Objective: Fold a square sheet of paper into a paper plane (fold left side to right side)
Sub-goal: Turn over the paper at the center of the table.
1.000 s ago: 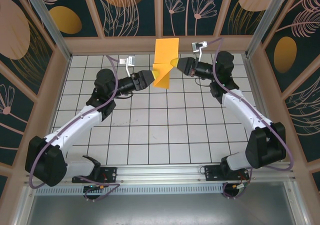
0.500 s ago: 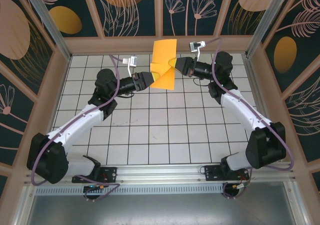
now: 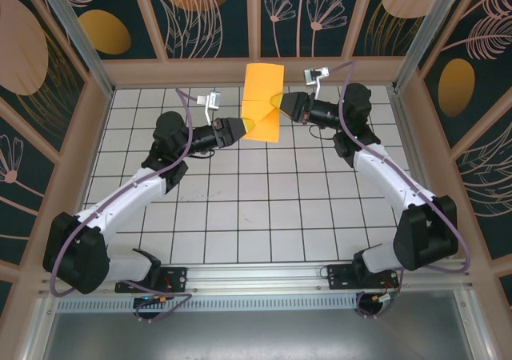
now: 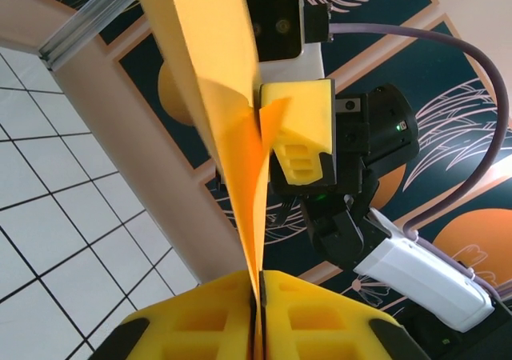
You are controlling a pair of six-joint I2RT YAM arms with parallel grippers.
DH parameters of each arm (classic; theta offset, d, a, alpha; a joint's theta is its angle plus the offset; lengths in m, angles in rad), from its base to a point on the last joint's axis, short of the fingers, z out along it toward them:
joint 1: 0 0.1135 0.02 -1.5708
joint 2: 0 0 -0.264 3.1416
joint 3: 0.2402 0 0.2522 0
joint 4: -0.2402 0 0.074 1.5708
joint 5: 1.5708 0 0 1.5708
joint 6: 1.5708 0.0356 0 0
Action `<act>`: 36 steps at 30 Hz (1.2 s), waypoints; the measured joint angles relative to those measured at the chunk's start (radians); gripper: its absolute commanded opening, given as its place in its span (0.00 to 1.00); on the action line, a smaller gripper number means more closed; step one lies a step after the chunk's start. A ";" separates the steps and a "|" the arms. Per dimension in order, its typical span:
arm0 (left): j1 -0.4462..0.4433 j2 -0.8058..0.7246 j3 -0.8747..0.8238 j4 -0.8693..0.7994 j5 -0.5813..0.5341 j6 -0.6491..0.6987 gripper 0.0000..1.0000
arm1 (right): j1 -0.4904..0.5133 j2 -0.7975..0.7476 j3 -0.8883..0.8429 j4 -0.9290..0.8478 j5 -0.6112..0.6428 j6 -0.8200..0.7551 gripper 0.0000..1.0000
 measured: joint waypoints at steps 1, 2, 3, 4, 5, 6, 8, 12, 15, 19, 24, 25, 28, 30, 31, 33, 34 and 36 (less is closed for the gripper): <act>0.000 0.000 0.000 -0.005 -0.001 0.004 0.09 | -0.003 -0.006 -0.003 -0.026 0.007 -0.017 0.28; 0.000 0.000 -0.001 -0.012 -0.002 0.011 0.08 | -0.008 -0.014 -0.005 -0.058 0.016 -0.039 0.31; 0.000 0.000 -0.001 -0.022 -0.006 0.020 0.08 | -0.013 -0.022 -0.008 -0.084 0.024 -0.056 0.35; 0.000 0.000 -0.001 -0.039 -0.013 0.034 0.07 | -0.023 -0.037 -0.012 -0.124 0.036 -0.082 0.39; 0.000 0.000 0.000 -0.064 -0.024 0.055 0.06 | -0.034 -0.053 -0.019 -0.156 0.050 -0.106 0.44; 0.000 0.000 0.001 -0.098 -0.037 0.079 0.05 | -0.045 -0.071 -0.027 -0.193 0.065 -0.129 0.47; -0.002 0.000 0.009 -0.196 -0.081 0.142 0.02 | -0.076 -0.116 -0.043 -0.276 0.114 -0.184 0.54; -0.021 0.004 0.046 -0.439 -0.217 0.283 0.00 | -0.130 -0.198 -0.059 -0.472 0.278 -0.302 0.59; -0.066 0.018 0.115 -0.631 -0.377 0.382 0.00 | -0.146 -0.233 -0.063 -0.625 0.464 -0.389 0.64; -0.162 0.083 0.253 -0.890 -0.669 0.478 0.00 | -0.157 -0.245 -0.111 -0.772 0.709 -0.462 0.70; -0.262 0.238 0.430 -1.208 -1.028 0.514 0.00 | -0.188 -0.245 -0.200 -0.892 0.922 -0.511 0.75; -0.277 0.275 0.460 -1.265 -1.085 0.513 0.00 | -0.195 -0.245 -0.211 -0.905 0.946 -0.516 0.76; -0.323 0.392 0.549 -1.434 -1.224 0.501 0.00 | -0.211 -0.246 -0.238 -0.913 0.987 -0.527 0.77; -0.349 0.466 0.597 -1.515 -1.275 0.488 0.00 | -0.218 -0.251 -0.252 -0.912 0.998 -0.527 0.78; -0.362 0.504 0.620 -1.552 -1.291 0.481 0.00 | -0.220 -0.255 -0.259 -0.912 1.003 -0.528 0.77; -0.378 0.560 0.650 -1.601 -1.303 0.472 0.00 | -0.225 -0.264 -0.266 -0.912 1.006 -0.528 0.78; -0.386 0.590 0.668 -1.625 -1.300 0.468 0.00 | -0.227 -0.266 -0.267 -0.912 1.006 -0.528 0.78; -0.397 0.643 0.707 -1.661 -1.289 0.465 0.00 | -0.232 -0.269 -0.267 -0.911 1.005 -0.528 0.78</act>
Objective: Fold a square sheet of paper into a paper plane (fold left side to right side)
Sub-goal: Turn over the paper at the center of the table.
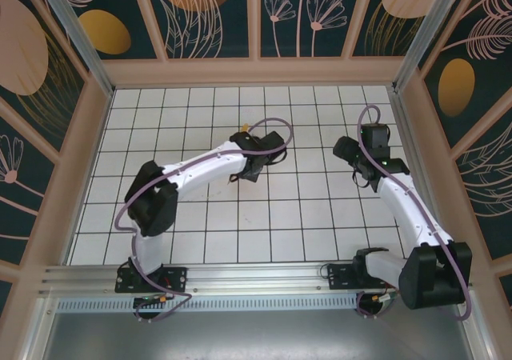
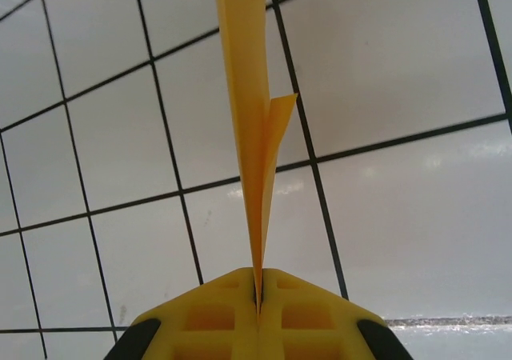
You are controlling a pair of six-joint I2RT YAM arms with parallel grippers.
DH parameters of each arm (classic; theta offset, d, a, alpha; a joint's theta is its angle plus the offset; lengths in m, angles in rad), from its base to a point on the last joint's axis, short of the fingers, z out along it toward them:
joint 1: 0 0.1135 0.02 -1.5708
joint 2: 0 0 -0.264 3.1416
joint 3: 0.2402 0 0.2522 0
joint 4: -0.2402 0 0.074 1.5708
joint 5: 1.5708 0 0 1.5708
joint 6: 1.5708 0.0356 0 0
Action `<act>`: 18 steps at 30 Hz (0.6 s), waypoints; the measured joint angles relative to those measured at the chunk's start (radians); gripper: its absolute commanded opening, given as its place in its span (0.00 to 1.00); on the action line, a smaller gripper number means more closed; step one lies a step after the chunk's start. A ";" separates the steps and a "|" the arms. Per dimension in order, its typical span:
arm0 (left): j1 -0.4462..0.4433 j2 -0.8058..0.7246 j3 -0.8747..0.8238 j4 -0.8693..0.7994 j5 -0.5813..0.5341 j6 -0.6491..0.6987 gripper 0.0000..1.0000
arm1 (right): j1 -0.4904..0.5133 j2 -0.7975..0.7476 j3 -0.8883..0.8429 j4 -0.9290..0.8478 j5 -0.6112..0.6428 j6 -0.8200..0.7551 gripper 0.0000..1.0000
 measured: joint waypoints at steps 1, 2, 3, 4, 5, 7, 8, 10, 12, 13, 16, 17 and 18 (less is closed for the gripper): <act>-0.006 0.030 0.024 -0.018 0.008 -0.002 0.01 | -0.003 -0.002 -0.003 0.003 -0.002 0.000 0.78; -0.012 0.061 0.050 -0.031 0.013 -0.002 0.04 | -0.006 -0.004 -0.006 0.005 -0.003 0.000 0.78; -0.015 0.087 0.071 -0.041 0.018 -0.004 0.05 | -0.008 -0.005 -0.010 0.008 -0.004 0.000 0.78; -0.020 0.117 0.095 -0.055 0.024 -0.005 0.08 | -0.011 -0.007 -0.016 0.010 -0.007 0.000 0.78; -0.024 0.147 0.117 -0.061 0.032 -0.005 0.10 | -0.014 -0.008 -0.022 0.011 -0.011 0.000 0.78; -0.031 0.190 0.146 -0.072 0.049 -0.003 0.15 | -0.017 -0.008 -0.033 0.014 -0.016 0.000 0.78; -0.033 0.209 0.158 -0.074 0.065 0.002 0.19 | -0.019 -0.008 -0.037 0.014 -0.021 0.000 0.78; -0.036 0.231 0.173 -0.073 0.101 0.014 0.27 | -0.022 -0.008 -0.043 0.015 -0.026 0.000 0.78; -0.037 0.240 0.181 -0.061 0.149 0.026 0.33 | -0.027 -0.008 -0.048 0.020 -0.039 0.000 0.78; -0.037 0.242 0.182 -0.048 0.179 0.038 0.39 | -0.028 -0.008 -0.049 0.023 -0.047 0.000 0.78; -0.036 0.241 0.185 0.006 0.272 0.061 0.50 | -0.032 -0.002 -0.049 0.035 -0.082 0.000 0.78; -0.036 0.241 0.187 0.027 0.299 0.068 0.54 | -0.032 0.004 -0.049 0.042 -0.099 0.000 0.78; -0.037 0.241 0.187 0.046 0.324 0.073 0.57 | -0.032 0.011 -0.049 0.048 -0.117 0.000 0.78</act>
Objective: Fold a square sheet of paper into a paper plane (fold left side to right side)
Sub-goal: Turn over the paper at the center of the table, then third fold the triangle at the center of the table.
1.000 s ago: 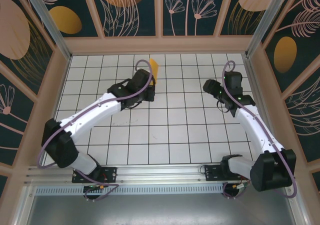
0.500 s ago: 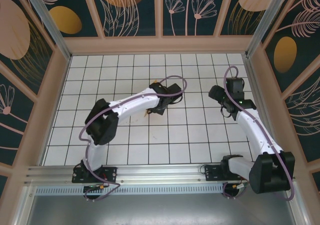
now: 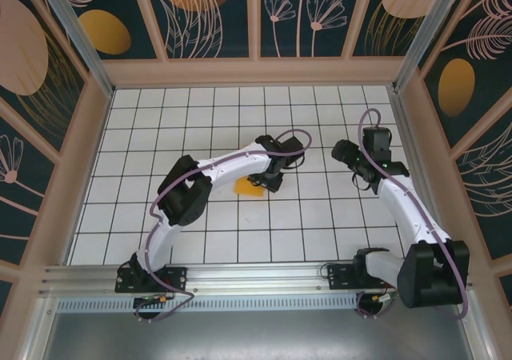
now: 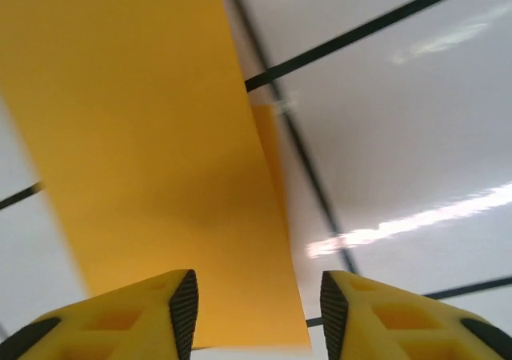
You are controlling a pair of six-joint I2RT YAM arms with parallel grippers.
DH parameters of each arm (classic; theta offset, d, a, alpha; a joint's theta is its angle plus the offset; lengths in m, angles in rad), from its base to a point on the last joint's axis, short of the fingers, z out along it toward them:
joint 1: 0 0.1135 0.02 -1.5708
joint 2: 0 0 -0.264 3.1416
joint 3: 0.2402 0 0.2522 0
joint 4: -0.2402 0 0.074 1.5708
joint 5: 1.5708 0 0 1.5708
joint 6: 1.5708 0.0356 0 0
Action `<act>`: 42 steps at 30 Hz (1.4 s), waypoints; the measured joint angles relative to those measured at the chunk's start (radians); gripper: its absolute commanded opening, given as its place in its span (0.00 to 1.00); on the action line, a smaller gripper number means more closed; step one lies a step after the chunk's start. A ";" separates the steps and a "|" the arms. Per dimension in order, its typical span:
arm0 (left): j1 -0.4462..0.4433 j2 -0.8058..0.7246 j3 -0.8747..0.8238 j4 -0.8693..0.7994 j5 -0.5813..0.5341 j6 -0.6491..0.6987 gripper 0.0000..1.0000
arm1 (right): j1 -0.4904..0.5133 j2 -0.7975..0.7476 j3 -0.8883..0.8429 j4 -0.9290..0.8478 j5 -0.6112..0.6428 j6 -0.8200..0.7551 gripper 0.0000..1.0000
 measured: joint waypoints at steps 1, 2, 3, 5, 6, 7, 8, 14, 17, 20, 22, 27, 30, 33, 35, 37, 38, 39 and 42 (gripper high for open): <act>0.000 -0.002 0.000 0.020 0.025 0.008 0.59 | 0.000 0.008 0.000 0.009 -0.026 -0.001 0.78; 0.000 -0.008 0.000 0.041 0.051 0.017 0.60 | 0.000 0.017 0.000 0.019 -0.055 -0.001 0.76; 0.002 -0.014 0.000 0.058 0.072 0.020 0.60 | 0.000 0.023 0.000 0.027 -0.080 -0.001 0.74; 0.007 -0.043 -0.001 0.104 0.124 0.032 0.62 | 0.000 0.040 0.000 0.051 -0.146 -0.001 0.71; 0.013 -0.066 -0.009 0.137 0.150 0.036 0.62 | 0.004 0.050 -0.001 0.067 -0.182 0.002 0.71; 0.022 -0.099 -0.025 0.171 0.174 0.039 0.63 | 0.010 0.063 -0.001 0.088 -0.219 0.005 0.71; 0.036 -0.141 -0.051 0.207 0.197 0.039 0.63 | 0.023 0.079 -0.001 0.111 -0.253 0.013 0.71; 0.216 -0.466 -0.351 0.445 0.290 0.029 0.71 | 0.187 0.212 0.000 0.273 -0.381 0.098 0.69; 0.336 -0.606 -0.527 0.563 0.320 0.003 0.74 | 0.288 0.308 0.014 0.344 -0.399 0.142 0.69; 0.426 -0.685 -0.672 0.667 0.361 -0.025 0.77 | 0.377 0.428 0.064 0.382 -0.405 0.174 0.68; 0.463 -0.705 -0.755 0.734 0.399 -0.049 0.77 | 0.419 0.507 0.120 0.392 -0.398 0.184 0.68; 0.518 -0.709 -0.887 0.870 0.491 -0.102 0.75 | 0.456 0.632 0.246 0.402 -0.377 0.185 0.67; 0.536 -0.705 -0.922 0.924 0.532 -0.128 0.73 | 0.455 0.696 0.311 0.404 -0.370 0.181 0.67; 0.539 -0.687 -0.929 0.972 0.562 -0.144 0.72 | 0.455 0.751 0.358 0.399 -0.356 0.172 0.66; 0.539 -0.671 -0.930 0.994 0.579 -0.150 0.72 | 0.455 0.782 0.383 0.389 -0.349 0.159 0.66; 0.539 -0.649 -0.930 1.013 0.596 -0.154 0.71 | 0.455 0.809 0.401 0.377 -0.341 0.151 0.66; 0.539 -0.640 -0.930 1.017 0.603 -0.155 0.70 | 0.455 0.818 0.406 0.373 -0.338 0.146 0.66; 0.539 -0.630 -0.930 1.020 0.610 -0.157 0.69 | 0.455 0.828 0.411 0.364 -0.335 0.139 0.66; 0.539 -0.601 -0.930 1.029 0.629 -0.158 0.67 | 0.455 0.858 0.437 0.323 -0.324 0.117 0.64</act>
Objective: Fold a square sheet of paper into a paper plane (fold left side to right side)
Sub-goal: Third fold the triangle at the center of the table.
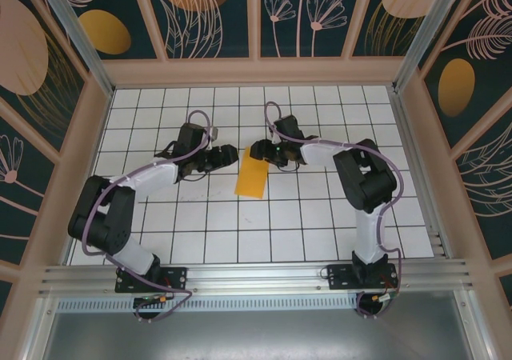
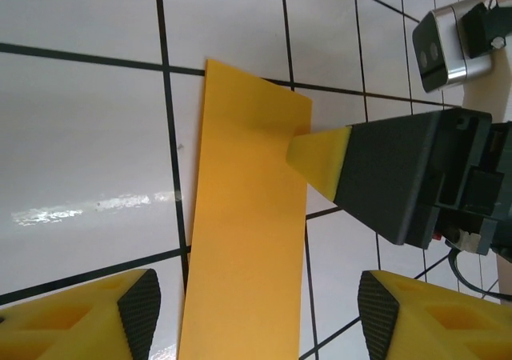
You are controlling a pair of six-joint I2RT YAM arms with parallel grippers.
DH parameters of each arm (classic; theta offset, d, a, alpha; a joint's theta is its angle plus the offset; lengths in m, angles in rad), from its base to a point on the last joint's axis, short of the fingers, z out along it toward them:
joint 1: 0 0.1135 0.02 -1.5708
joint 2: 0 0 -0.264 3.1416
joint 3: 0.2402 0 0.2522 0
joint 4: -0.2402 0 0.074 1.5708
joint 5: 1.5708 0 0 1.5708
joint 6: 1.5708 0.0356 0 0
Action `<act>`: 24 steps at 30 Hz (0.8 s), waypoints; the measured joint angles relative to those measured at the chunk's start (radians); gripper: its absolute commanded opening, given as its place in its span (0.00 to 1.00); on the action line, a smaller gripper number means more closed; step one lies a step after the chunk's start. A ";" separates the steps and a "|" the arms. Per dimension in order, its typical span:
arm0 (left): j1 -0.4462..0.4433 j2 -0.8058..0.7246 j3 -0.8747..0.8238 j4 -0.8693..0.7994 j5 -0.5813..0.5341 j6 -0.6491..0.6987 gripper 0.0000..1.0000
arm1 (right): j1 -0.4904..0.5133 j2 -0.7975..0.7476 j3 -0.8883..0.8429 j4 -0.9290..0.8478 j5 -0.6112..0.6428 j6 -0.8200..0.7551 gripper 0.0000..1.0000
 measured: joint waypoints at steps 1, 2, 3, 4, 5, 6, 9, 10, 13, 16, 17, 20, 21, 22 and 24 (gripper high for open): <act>0.000 0.010 0.000 0.002 0.006 0.000 0.65 | 0.000 0.009 0.012 -0.014 0.001 -0.009 0.64; 0.000 0.018 0.000 0.003 0.010 -0.001 0.65 | 0.000 0.013 0.024 -0.026 0.003 -0.016 0.63; 0.000 0.029 0.000 0.005 0.016 -0.003 0.63 | 0.000 0.018 0.036 -0.036 0.013 -0.025 0.62; 0.000 0.038 0.000 0.006 0.023 -0.006 0.62 | 0.000 0.023 0.045 -0.045 0.020 -0.036 0.61; 0.000 0.047 0.000 0.008 0.029 -0.008 0.61 | 0.000 0.028 0.053 -0.056 0.023 -0.045 0.60; 0.000 0.056 0.000 0.011 0.037 -0.011 0.60 | -0.001 0.034 0.064 -0.069 0.026 -0.055 0.59; 0.000 0.084 0.000 0.030 0.061 -0.021 0.57 | -0.002 0.049 0.094 -0.099 0.035 -0.084 0.56; 0.000 0.092 0.000 0.035 0.068 -0.023 0.57 | -0.003 0.055 0.101 -0.106 0.037 -0.092 0.55; -0.001 0.121 0.000 0.051 0.086 -0.030 0.56 | -0.003 0.058 0.107 -0.113 0.039 -0.103 0.55; -0.006 0.152 0.000 0.054 0.096 -0.034 0.56 | -0.003 0.058 0.106 -0.114 0.038 -0.113 0.54; -0.008 0.161 0.000 0.055 0.098 -0.034 0.56 | -0.003 0.058 0.107 -0.114 0.038 -0.114 0.54; -0.021 0.190 0.001 0.056 0.104 -0.034 0.56 | -0.003 0.058 0.106 -0.114 0.038 -0.117 0.54; -0.026 0.198 0.002 0.056 0.105 -0.035 0.56 | -0.003 0.058 0.106 -0.114 0.039 -0.117 0.54; -0.029 0.204 0.005 0.056 0.105 -0.036 0.56 | -0.003 0.058 0.106 -0.114 0.038 -0.117 0.53; -0.037 0.217 0.016 0.056 0.105 -0.037 0.55 | -0.003 0.058 0.106 -0.114 0.038 -0.117 0.53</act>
